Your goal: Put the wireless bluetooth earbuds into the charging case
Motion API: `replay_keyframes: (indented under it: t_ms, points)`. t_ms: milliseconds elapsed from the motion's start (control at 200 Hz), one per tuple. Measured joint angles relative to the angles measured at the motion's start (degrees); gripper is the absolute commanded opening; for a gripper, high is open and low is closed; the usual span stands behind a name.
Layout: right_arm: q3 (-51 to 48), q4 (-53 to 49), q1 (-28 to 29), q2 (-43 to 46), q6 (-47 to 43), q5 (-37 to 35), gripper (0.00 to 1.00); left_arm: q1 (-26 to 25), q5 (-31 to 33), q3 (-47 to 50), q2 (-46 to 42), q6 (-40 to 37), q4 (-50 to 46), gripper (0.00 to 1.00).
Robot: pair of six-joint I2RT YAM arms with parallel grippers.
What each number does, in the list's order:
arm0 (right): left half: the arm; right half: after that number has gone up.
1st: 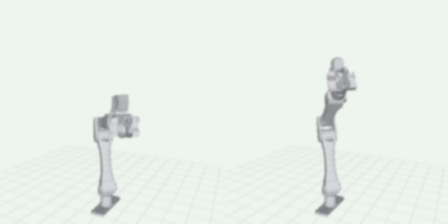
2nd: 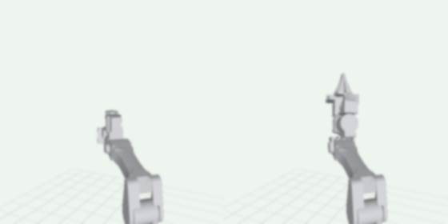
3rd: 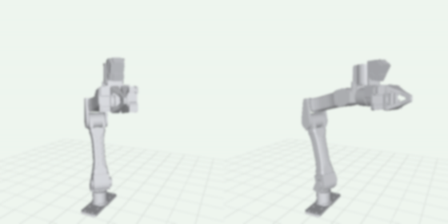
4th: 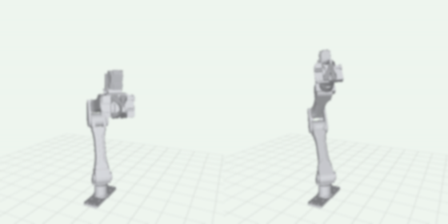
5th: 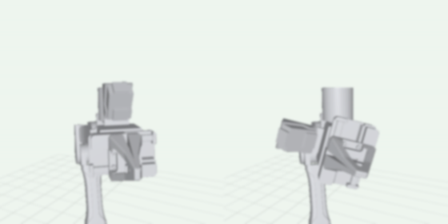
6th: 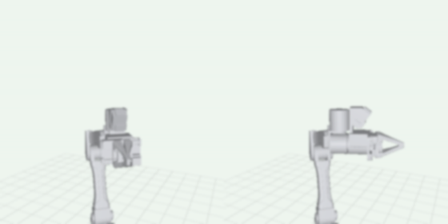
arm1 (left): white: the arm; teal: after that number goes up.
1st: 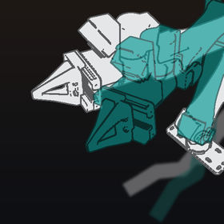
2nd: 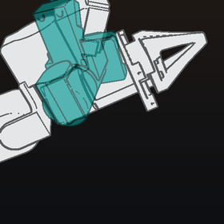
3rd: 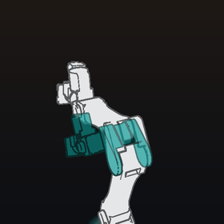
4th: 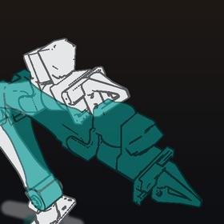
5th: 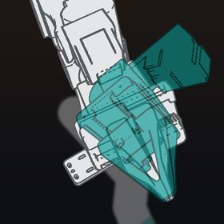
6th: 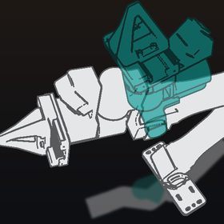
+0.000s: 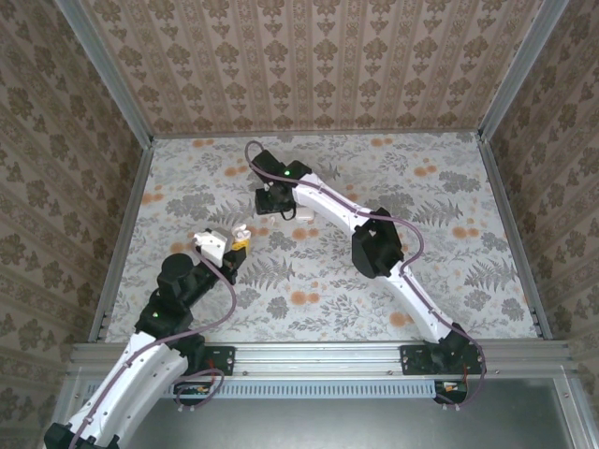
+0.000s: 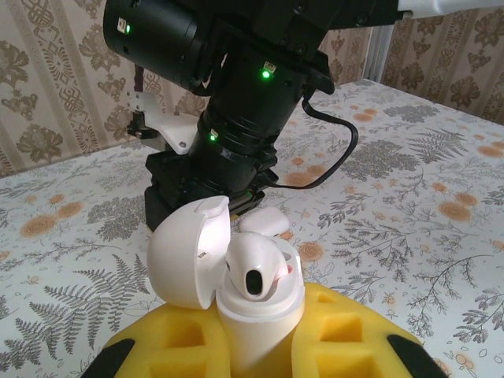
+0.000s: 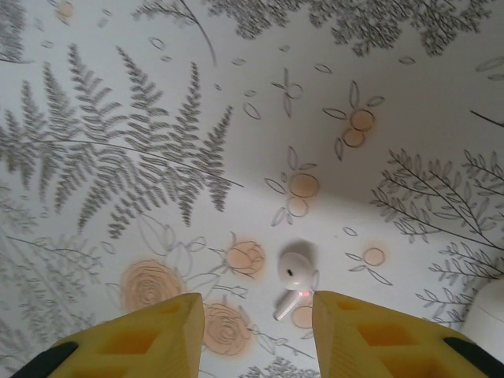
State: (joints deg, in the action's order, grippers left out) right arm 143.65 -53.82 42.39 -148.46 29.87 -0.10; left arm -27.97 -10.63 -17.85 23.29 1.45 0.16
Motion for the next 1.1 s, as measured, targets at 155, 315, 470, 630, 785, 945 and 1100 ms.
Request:
replay_keyframes:
  t_ms: [155, 315, 470, 630, 785, 945, 1100]
  points:
    - [0.26, -1.33, 0.04, -2.10, -1.07, -1.29, 0.42, 0.15, 0.00, 0.00, 0.00, 0.00, 0.00, 0.00]
    - [0.26, -1.70, 0.26, -3.28, -1.70, -1.77, 0.42, 0.31, -0.02, 0.00, 0.15, 0.02, 0.02, 0.00]
    - [0.26, -1.60, 0.31, -3.34, -2.56, -2.36, 0.41, 0.31, -0.07, 0.00, 0.33, 0.02, 0.02, 0.00]
    - [0.28, -0.63, 0.33, -3.87, -3.17, -2.54, 0.39, 0.31, -0.28, 0.00, 0.33, 0.02, 0.02, 0.00]
    - [0.57, -0.13, 0.42, -4.63, -4.22, -2.73, 0.34, 0.31, -0.66, 0.02, 0.33, 0.04, 0.04, 0.00]
    - [0.72, 0.57, 0.48, -4.94, -4.87, -3.08, 0.20, 0.31, -0.90, 0.33, 0.33, 0.07, 0.11, 0.00]
    - [0.94, 0.48, 0.52, -5.03, -5.92, -3.17, 0.12, 0.31, -1.14, 0.33, 0.33, 0.07, 0.13, 0.00]
